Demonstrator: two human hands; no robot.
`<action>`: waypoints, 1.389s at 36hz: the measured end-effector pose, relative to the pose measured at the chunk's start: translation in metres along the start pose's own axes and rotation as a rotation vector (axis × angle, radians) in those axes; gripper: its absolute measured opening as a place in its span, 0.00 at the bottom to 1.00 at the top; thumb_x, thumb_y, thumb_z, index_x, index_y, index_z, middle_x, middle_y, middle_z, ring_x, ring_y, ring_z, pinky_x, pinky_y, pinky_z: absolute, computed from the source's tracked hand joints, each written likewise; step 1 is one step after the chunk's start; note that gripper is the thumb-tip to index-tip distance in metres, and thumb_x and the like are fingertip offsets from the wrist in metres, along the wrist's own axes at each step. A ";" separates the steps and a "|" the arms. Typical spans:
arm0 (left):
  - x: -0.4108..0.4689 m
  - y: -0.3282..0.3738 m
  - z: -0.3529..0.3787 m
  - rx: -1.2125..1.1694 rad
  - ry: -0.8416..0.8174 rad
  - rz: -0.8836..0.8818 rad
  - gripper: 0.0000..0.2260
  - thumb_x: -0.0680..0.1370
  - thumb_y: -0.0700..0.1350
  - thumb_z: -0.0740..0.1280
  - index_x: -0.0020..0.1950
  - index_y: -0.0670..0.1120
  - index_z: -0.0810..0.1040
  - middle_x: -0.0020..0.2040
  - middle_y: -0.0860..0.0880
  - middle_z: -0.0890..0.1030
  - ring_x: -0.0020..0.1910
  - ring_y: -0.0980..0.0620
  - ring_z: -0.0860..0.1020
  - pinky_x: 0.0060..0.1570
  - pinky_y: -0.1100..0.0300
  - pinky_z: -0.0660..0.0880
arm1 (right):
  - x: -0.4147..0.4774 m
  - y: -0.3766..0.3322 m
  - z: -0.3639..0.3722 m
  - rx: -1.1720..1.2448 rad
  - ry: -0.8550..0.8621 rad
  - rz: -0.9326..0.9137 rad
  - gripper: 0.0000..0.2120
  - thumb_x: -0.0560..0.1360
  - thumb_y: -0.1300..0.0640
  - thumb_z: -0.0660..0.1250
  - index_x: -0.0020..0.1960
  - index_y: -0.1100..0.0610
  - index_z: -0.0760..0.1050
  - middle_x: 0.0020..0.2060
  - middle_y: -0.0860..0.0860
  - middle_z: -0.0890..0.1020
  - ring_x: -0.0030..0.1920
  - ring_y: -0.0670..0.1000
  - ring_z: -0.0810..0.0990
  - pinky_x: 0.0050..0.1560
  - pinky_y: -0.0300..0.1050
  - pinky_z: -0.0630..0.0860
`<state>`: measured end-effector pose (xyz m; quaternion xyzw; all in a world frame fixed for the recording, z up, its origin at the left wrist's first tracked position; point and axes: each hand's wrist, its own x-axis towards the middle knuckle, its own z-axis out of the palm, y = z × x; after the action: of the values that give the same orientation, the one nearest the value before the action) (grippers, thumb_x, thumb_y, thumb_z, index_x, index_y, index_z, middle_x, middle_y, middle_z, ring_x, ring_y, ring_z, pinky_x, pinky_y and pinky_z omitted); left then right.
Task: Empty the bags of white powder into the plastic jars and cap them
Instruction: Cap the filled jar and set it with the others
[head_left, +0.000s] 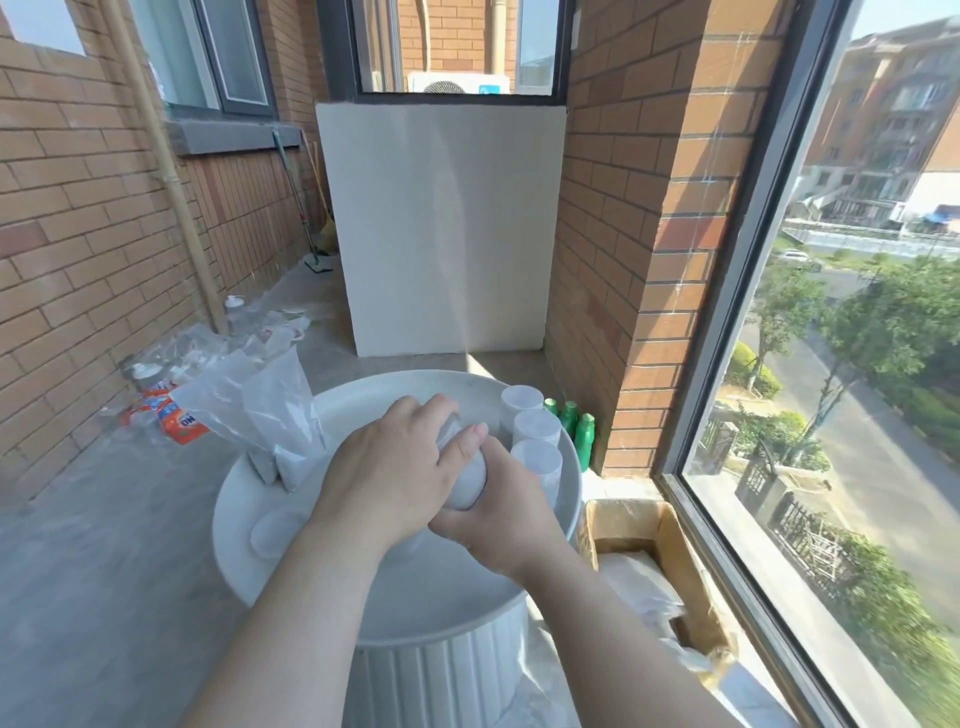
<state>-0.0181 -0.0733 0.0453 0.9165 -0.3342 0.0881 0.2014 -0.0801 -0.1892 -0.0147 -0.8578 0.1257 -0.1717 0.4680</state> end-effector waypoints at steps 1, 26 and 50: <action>0.000 0.001 0.001 0.024 -0.022 -0.028 0.19 0.79 0.67 0.49 0.56 0.57 0.70 0.51 0.54 0.75 0.48 0.46 0.76 0.46 0.53 0.71 | 0.000 0.001 0.000 -0.057 0.013 -0.005 0.21 0.63 0.45 0.74 0.52 0.45 0.70 0.43 0.44 0.82 0.44 0.45 0.81 0.43 0.47 0.81; 0.005 -0.009 0.012 -0.327 -0.072 -0.084 0.23 0.80 0.64 0.51 0.71 0.57 0.70 0.70 0.57 0.72 0.69 0.54 0.70 0.67 0.54 0.67 | 0.007 0.005 -0.006 -0.214 0.015 0.098 0.21 0.64 0.46 0.73 0.52 0.49 0.69 0.41 0.44 0.80 0.42 0.47 0.79 0.41 0.45 0.78; 0.007 -0.018 0.018 -0.453 -0.030 -0.003 0.20 0.76 0.68 0.53 0.55 0.60 0.78 0.53 0.60 0.79 0.53 0.60 0.77 0.50 0.72 0.69 | 0.012 0.014 -0.006 -0.168 -0.124 0.151 0.27 0.56 0.37 0.74 0.51 0.46 0.72 0.46 0.45 0.80 0.49 0.50 0.79 0.50 0.52 0.80</action>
<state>-0.0010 -0.0724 0.0260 0.8495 -0.3470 -0.0032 0.3974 -0.0725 -0.2057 -0.0215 -0.8911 0.1745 -0.0714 0.4129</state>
